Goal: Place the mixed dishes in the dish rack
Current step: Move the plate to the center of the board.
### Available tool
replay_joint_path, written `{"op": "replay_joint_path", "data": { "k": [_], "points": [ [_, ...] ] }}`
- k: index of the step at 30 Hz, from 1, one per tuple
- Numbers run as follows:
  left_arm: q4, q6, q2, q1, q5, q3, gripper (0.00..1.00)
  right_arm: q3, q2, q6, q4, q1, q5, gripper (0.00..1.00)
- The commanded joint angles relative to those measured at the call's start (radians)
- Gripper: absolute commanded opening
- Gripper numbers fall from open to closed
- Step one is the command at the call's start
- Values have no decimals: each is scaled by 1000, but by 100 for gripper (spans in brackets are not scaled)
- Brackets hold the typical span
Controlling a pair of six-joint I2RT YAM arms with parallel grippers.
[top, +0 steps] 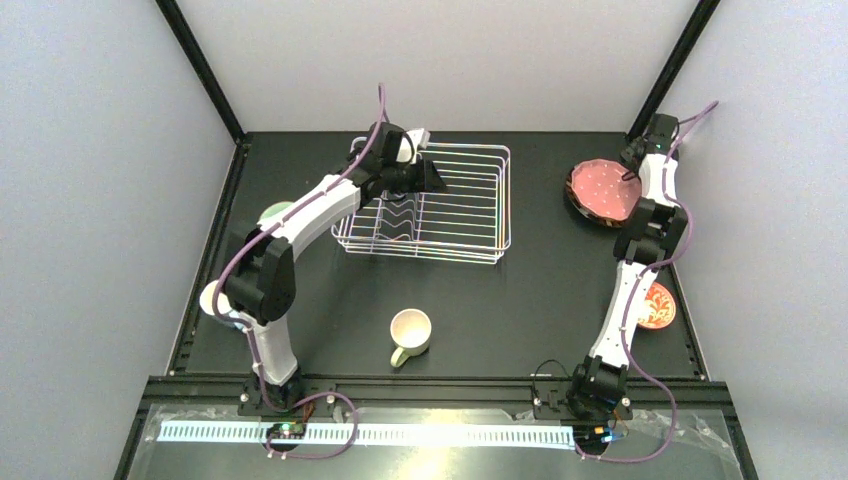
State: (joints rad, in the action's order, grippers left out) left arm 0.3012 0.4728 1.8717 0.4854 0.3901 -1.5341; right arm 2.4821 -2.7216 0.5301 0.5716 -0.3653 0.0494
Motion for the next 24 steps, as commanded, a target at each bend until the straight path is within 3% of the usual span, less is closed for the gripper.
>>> {"op": "replay_joint_path", "data": {
  "k": [1,17,24],
  "points": [
    [-7,0,-51,-5,15,11,77,-67,-10,11,146,22,-37,98],
    [-24,13,-52,-5,52,12,77,-102,26,4,142,25,-32,98],
    [-22,15,30,0,130,-75,77,-111,27,0,151,25,-39,98]
  ]
}}
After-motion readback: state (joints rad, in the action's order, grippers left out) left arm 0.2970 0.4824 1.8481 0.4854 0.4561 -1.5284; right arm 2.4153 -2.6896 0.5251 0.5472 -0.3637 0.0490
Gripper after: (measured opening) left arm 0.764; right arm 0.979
